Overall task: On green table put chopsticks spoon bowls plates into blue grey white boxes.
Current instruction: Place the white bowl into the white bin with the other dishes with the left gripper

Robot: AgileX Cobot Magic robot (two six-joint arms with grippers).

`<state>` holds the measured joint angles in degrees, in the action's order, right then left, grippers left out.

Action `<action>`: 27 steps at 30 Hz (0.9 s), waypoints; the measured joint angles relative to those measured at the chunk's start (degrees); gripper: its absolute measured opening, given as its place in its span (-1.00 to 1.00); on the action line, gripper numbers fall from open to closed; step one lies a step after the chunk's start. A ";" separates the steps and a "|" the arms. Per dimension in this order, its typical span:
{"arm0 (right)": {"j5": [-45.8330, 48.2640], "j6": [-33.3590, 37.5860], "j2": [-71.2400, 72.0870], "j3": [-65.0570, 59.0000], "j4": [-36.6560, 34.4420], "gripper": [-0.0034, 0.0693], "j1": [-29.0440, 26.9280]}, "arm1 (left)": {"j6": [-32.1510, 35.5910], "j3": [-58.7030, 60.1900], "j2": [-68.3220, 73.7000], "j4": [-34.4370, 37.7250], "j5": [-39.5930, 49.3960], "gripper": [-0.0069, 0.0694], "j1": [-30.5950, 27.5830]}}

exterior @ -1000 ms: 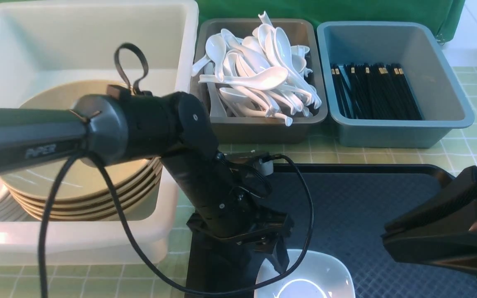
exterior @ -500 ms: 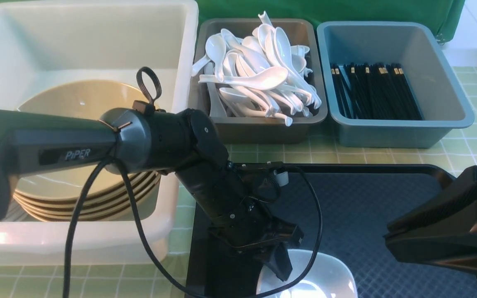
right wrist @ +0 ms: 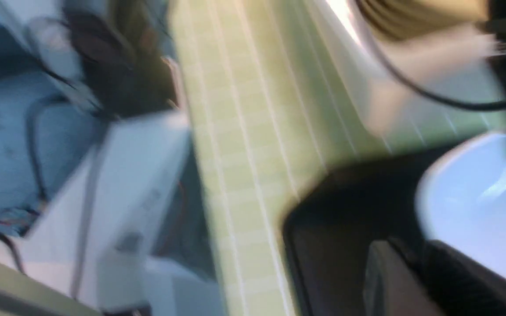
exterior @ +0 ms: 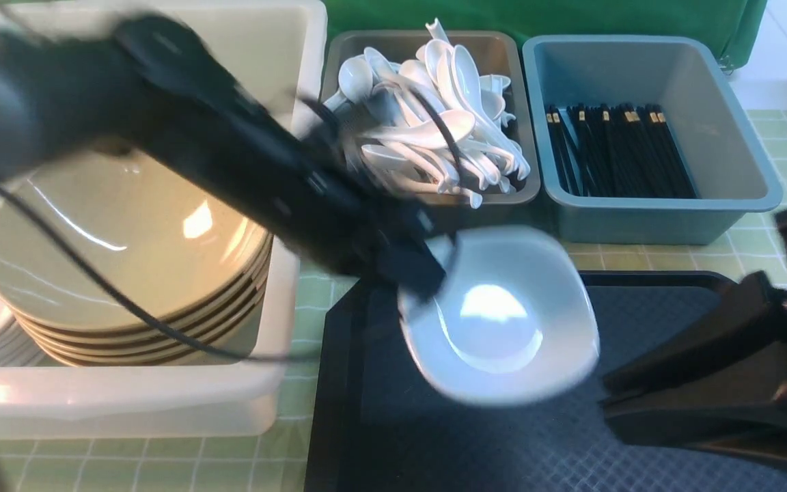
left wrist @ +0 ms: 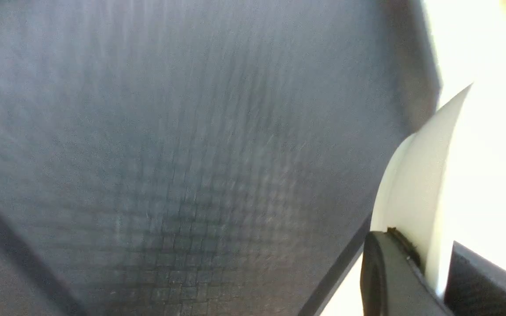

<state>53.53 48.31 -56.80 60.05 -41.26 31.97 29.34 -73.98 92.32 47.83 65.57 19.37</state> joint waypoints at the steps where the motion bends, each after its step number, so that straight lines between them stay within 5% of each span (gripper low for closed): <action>1: 0.08 1.84 -1.75 1.21 -2.68 -0.61 0.00 | 0.00 -0.55 -2.55 -0.32 1.48 -0.78 -2.57; 9: 1.50 4.55 -16.96 16.30 -6.76 -0.61 1.64 | -0.71 -0.61 -15.32 -7.59 4.46 -0.78 -24.13; 17: 1.58 4.57 -32.06 31.16 -7.16 -0.60 12.28 | -7.21 0.16 -19.47 -21.54 4.63 -0.78 -49.50; 23: 2.96 4.57 -36.80 32.15 -7.06 -0.59 14.74 | -20.39 0.33 -19.35 -42.91 0.32 -0.78 -53.83; 27: 2.96 4.57 -36.99 32.39 -6.99 -0.57 14.74 | -24.47 0.39 -17.59 -46.40 -1.10 -0.78 -53.83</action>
<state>56.48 52.88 -93.79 92.44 -48.25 46.71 4.87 -73.60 74.74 1.42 64.47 -34.47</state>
